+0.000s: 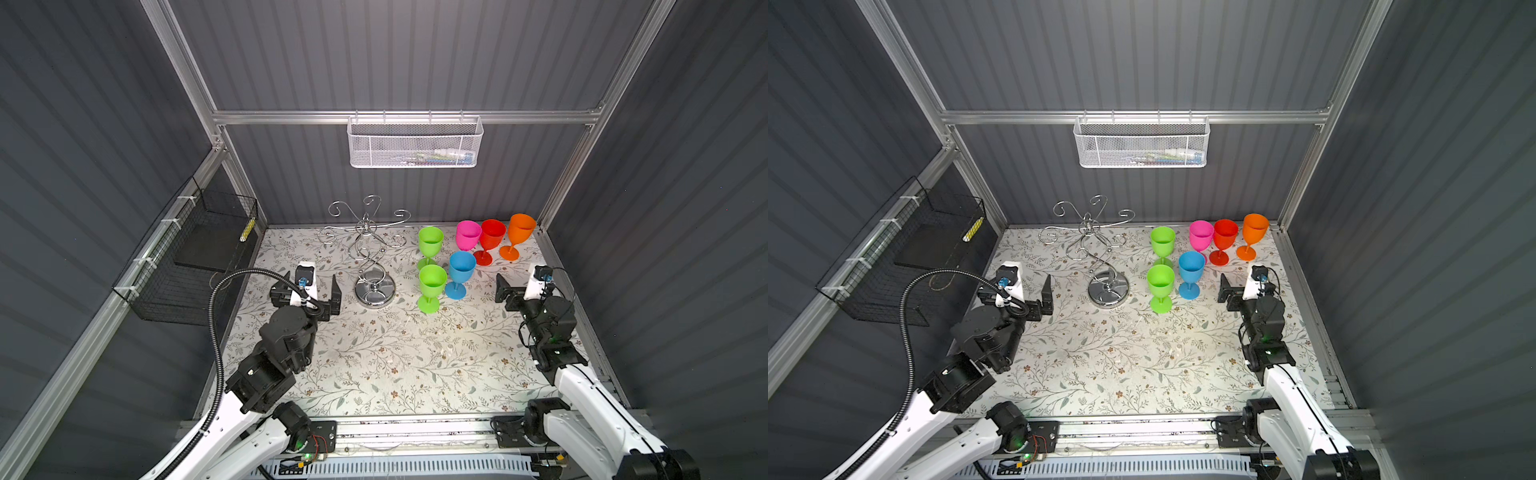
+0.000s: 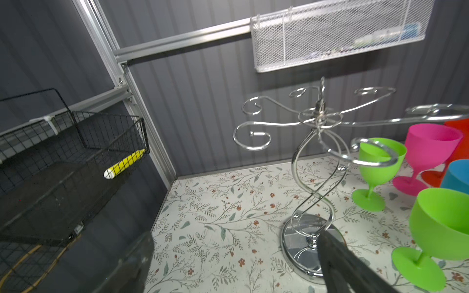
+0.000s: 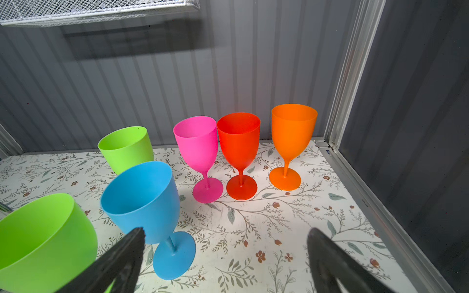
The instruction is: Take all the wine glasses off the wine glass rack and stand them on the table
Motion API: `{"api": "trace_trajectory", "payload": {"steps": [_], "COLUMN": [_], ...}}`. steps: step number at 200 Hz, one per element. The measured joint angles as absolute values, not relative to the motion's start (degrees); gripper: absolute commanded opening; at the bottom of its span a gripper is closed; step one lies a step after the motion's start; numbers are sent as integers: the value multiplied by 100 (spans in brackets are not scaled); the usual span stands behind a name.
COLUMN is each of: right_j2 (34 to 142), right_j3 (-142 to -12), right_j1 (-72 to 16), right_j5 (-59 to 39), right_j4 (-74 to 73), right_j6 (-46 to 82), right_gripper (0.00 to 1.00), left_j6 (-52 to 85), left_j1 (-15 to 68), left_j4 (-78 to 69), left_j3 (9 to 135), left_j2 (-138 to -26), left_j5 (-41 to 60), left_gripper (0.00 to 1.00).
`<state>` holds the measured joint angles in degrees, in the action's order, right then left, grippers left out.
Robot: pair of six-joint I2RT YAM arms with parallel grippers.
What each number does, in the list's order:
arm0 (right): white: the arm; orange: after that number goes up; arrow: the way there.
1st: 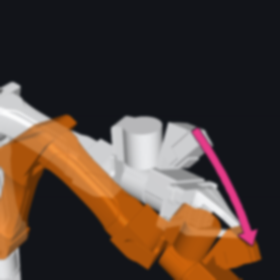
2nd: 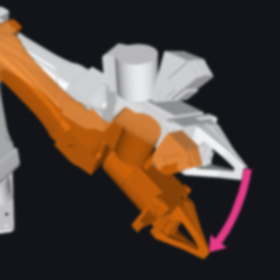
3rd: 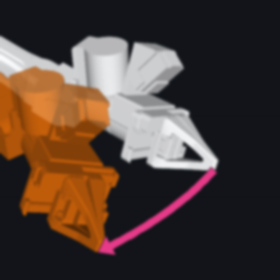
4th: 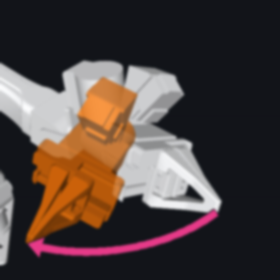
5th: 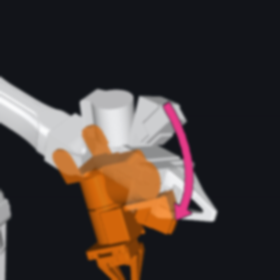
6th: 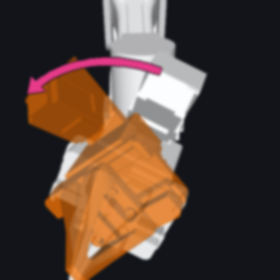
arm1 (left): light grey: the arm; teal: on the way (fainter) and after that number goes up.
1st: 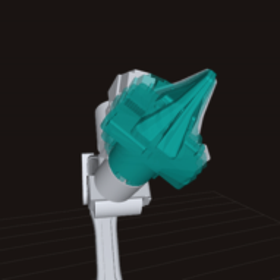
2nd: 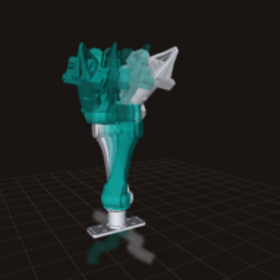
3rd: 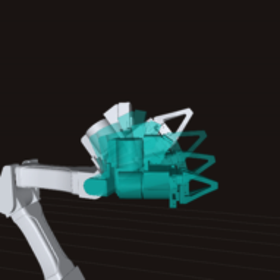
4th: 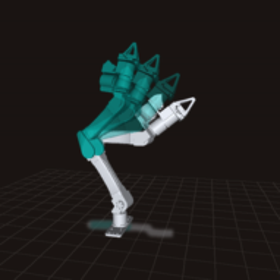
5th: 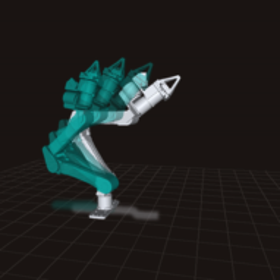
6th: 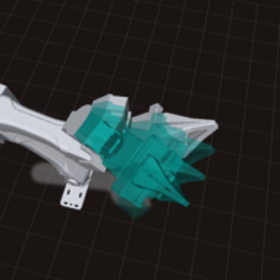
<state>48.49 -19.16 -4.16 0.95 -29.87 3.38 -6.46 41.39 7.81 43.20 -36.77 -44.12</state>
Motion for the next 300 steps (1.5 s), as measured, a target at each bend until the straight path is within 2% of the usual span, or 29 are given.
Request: {"api": "trace_trajectory", "payload": {"steps": [21, 37, 84, 104, 144, 204, 242, 300], "right_j2": [4768, 4751, 4783, 4842, 5655, 7192, 8571, 8377], "right_j3": [-1623, -1505, -1302, -1251, -843, -655, -657, -1559], "right_j1": [-414, -414, -414, -403, -270, 38, 215, 390], "right_j5": [189, 255, 449, 491, 558, 464, 357, 49], "right_j4": [-3273, -3398, -3806, -3970, -4908, -6139, -7336, -6473], "right_j6": [246, 202, 99, 67, 1, 8, 123, 276], "right_gripper": [99, 99, 99, 99, 99, 99, 99, 99], "left_j6": [-460, -222, 974, 1170, 860, 530, 290, 104], "left_j1": [3905, 3422, 1055, 429, 290, 102, 102, 102], "left_j4": [384, 161, -327, -919, -1975, -2851, -3503, -4110], "left_j3": [3881, 3487, 3166, 2703, 2147, 2143, 2241, 2724], "left_j2": [-3686, -3691, -4713, -4960, -6007, -7703, -8436, -9008], "left_j5": [-4528, -4462, -3385, -3006, -2279, -1413, -1140, -685], "left_gripper": [100, 100, 100, 100, 100, 100, 100, 100]}}
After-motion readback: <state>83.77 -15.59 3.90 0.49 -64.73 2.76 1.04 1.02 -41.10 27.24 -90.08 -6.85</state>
